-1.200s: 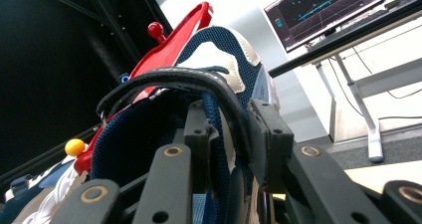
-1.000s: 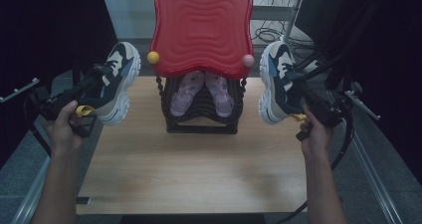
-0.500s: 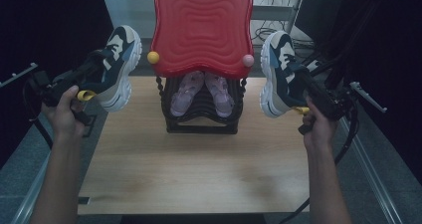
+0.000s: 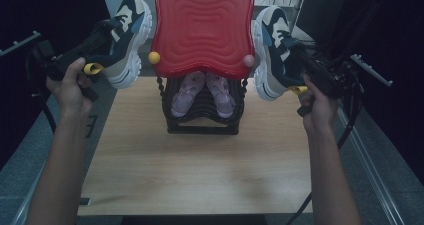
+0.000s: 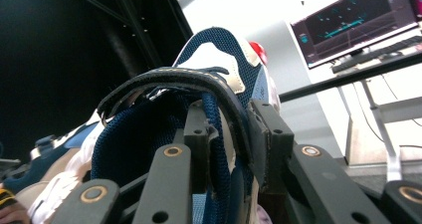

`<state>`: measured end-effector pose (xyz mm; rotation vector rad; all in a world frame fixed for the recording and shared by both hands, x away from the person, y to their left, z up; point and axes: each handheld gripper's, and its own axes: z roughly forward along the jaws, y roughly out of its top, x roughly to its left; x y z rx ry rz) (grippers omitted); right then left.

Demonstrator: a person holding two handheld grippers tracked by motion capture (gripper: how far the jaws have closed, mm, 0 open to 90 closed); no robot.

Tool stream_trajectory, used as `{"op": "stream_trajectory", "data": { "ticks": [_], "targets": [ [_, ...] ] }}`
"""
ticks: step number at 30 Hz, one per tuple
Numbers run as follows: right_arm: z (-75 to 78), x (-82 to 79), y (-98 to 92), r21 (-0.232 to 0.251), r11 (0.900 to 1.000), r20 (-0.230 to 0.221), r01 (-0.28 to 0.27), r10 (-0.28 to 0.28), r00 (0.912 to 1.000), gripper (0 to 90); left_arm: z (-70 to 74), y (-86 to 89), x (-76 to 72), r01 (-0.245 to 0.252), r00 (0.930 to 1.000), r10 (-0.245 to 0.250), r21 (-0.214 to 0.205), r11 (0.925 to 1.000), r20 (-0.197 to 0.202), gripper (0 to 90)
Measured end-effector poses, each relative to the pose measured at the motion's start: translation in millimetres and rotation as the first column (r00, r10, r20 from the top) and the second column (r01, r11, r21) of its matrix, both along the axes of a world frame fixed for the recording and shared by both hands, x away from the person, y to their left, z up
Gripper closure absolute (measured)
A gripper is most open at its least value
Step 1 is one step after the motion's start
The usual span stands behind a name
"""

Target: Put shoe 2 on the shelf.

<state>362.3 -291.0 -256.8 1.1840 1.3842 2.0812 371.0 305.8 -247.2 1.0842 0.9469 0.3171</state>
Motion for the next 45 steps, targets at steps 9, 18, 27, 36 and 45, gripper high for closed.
{"op": "stream_trajectory", "data": {
  "ticks": [9,18,27,36,45],
  "targets": [
    [30.8,11.3,24.0,0.000,0.9991,0.020,-0.041,0.041,0.9989,71.7,18.4,-33.1,15.0,0.036,0.9992,-0.036,0.021,0.9991,0.016,66.6],
    [47.8,28.3,57.2,-0.016,0.9973,0.021,-0.071,0.072,0.9972,71.6,31.2,-57.1,23.6,0.052,0.9983,-0.052,0.020,0.9985,0.025,66.6],
    [61.5,51.0,84.6,-0.039,0.9949,-0.015,-0.093,0.092,0.9956,71.4,40.4,-77.0,36.0,0.039,0.9989,-0.040,0.040,0.9984,0.027,66.6],
    [61.5,71.0,101.7,-0.096,0.9931,-0.040,-0.067,0.064,0.9972,71.1,41.5,-96.9,49.5,0.028,0.9993,-0.030,0.094,0.9951,0.022,66.5],
    [58.8,81.5,110.2,-0.176,0.9839,-0.057,-0.032,0.022,0.9981,70.8,40.6,-108.2,61.0,-0.002,0.9999,0.001,0.139,0.9903,0.011,66.3]
  ]
}}
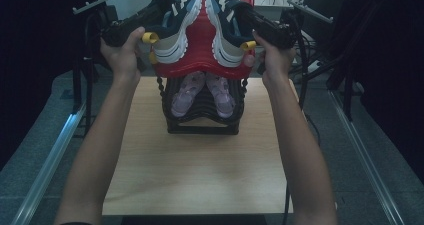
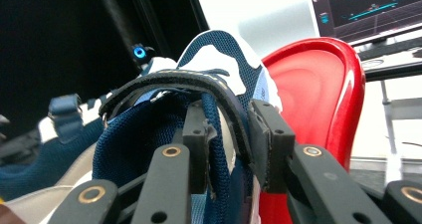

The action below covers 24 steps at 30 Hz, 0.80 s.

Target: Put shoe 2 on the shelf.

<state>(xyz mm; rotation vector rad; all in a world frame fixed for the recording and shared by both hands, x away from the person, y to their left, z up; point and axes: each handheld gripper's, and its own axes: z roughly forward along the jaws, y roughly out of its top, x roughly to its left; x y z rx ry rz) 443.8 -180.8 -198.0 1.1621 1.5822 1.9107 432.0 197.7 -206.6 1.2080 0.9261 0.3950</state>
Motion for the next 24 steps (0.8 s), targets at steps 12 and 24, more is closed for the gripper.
{"op": "stream_trajectory", "data": {
  "ticks": [12,24],
  "targets": [
    [-2.0,9.1,10.8,-0.110,0.9928,0.008,0.048,-0.047,0.9989,68.1,-13.4,-21.0,14.5,-0.025,0.9996,0.026,0.117,0.9928,-0.007,64.7],
    [-8.8,18.0,5.4,-0.040,0.9953,-0.018,-0.088,0.087,0.9960,41.4,-16.5,-15.3,17.1,0.018,0.9998,-0.018,0.048,0.9987,-0.003,39.5]
  ]
}}
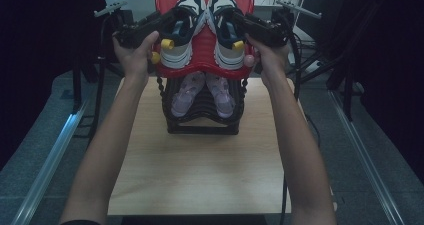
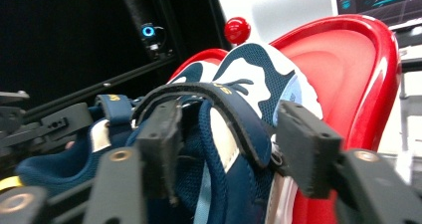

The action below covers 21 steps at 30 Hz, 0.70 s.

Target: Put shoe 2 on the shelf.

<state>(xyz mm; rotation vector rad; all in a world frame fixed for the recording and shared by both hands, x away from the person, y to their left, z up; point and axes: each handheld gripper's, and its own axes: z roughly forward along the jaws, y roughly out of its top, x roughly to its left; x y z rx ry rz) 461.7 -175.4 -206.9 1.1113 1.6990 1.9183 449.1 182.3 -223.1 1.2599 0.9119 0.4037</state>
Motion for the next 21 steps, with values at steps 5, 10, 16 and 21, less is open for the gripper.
{"op": "stream_trajectory", "data": {
  "ticks": [5,10,16,21],
  "targets": [
    [-0.5,-6.6,-9.7,0.015,0.9998,0.007,-0.014,0.014,0.9999,36.5,-0.4,1.4,-3.1,0.020,0.9998,-0.020,-0.008,0.9998,-0.008,38.5],
    [-5.4,-12.5,-15.1,0.017,0.9997,0.015,-0.017,0.016,0.9997,36.1,3.3,0.7,-10.9,0.033,0.9994,-0.033,-0.018,0.9993,0.004,38.4],
    [-10.9,-20.0,-18.6,0.029,0.9994,0.034,-0.018,0.017,0.9993,36.2,9.7,5.7,-22.3,0.048,0.9987,-0.048,-0.014,0.9987,0.018,38.3],
    [-11.9,-29.4,-24.8,0.044,0.9990,0.071,-0.007,0.004,0.9975,37.9,12.1,11.4,-32.4,0.049,0.9982,-0.049,-0.002,0.9988,0.034,38.7]
  ]
}}
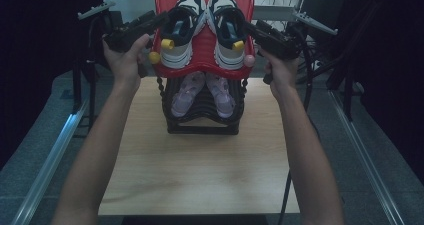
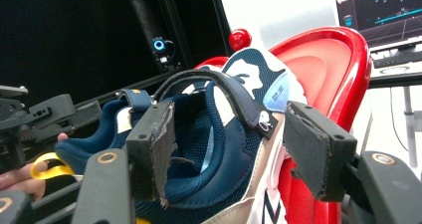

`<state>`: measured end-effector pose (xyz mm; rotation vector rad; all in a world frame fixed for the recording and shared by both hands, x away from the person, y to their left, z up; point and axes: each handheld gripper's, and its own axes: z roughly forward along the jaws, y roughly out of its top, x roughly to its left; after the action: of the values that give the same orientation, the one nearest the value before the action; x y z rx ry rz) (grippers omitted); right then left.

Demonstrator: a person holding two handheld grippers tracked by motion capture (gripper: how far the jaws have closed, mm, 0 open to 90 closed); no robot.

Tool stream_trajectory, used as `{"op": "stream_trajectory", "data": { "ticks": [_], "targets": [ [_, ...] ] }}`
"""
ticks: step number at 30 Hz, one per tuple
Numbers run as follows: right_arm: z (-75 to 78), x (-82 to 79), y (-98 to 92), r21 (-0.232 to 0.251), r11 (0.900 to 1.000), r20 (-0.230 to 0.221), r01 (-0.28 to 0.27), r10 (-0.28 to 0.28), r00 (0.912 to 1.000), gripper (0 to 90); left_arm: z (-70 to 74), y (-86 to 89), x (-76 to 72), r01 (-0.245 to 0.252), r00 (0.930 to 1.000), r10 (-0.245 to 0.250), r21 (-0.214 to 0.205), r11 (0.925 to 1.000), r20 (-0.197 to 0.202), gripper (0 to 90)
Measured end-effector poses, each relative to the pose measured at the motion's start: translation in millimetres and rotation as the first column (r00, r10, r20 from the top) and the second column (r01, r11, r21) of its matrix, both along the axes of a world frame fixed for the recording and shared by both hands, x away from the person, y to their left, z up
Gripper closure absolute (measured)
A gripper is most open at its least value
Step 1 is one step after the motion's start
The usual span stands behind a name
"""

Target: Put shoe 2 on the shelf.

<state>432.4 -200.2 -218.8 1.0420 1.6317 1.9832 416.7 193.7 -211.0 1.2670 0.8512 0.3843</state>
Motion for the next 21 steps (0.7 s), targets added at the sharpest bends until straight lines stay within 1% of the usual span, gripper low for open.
{"op": "stream_trajectory", "data": {
  "ticks": [3,6,9,10,12,16,19,20,21],
  "targets": [
    [-1.3,-5.7,-4.3,0.012,0.9999,0.014,-0.001,0.001,0.9999,38.5,-3.4,5.8,-2.7,0.003,0.9999,-0.003,-0.009,1.0000,-0.012,39.0],
    [-3.7,-9.6,-6.9,0.017,0.9999,0.017,-0.005,0.004,0.9998,38.6,-7.8,11.7,-5.0,0.009,0.9996,-0.010,-0.023,0.9997,-0.025,39.2],
    [-6.3,-13.0,-9.3,0.021,0.9997,0.021,-0.011,0.010,0.9997,38.8,-12.2,17.4,-8.1,0.008,0.9996,-0.009,-0.030,0.9995,-0.027,39.4],
    [-7.2,-14.2,-10.4,0.023,0.9997,0.025,-0.013,0.012,0.9996,38.8,-13.6,19.6,-8.9,0.006,0.9995,-0.007,-0.022,0.9997,-0.030,39.5],
    [-9.5,-15.9,-13.0,0.029,0.9995,0.029,-0.016,0.015,0.9995,38.9,-16.5,23.2,-11.1,0.011,0.9994,-0.012,-0.032,0.9994,-0.033,39.5],
    [-17.1,-17.5,-18.9,0.036,0.9989,0.022,-0.028,0.027,0.9994,39.1,-21.7,29.3,-14.9,0.015,0.9992,-0.017,-0.041,0.9990,-0.036,39.6],
    [-24.0,-18.7,-23.0,0.046,0.9983,0.023,-0.035,0.034,0.9992,39.3,-25.0,32.4,-18.8,0.013,0.9994,-0.014,-0.033,0.9994,-0.033,39.6],
    [-26.2,-19.4,-24.5,0.048,0.9981,0.023,-0.039,0.038,0.9990,39.3,-26.2,32.8,-20.3,0.015,0.9994,-0.016,-0.038,0.9992,-0.032,39.6],
    [-28.3,-20.1,-25.6,0.052,0.9977,0.022,-0.044,0.042,0.9988,39.3,-27.5,33.8,-21.8,0.018,0.9993,-0.019,-0.031,0.9993,-0.032,39.6]
  ]
}}
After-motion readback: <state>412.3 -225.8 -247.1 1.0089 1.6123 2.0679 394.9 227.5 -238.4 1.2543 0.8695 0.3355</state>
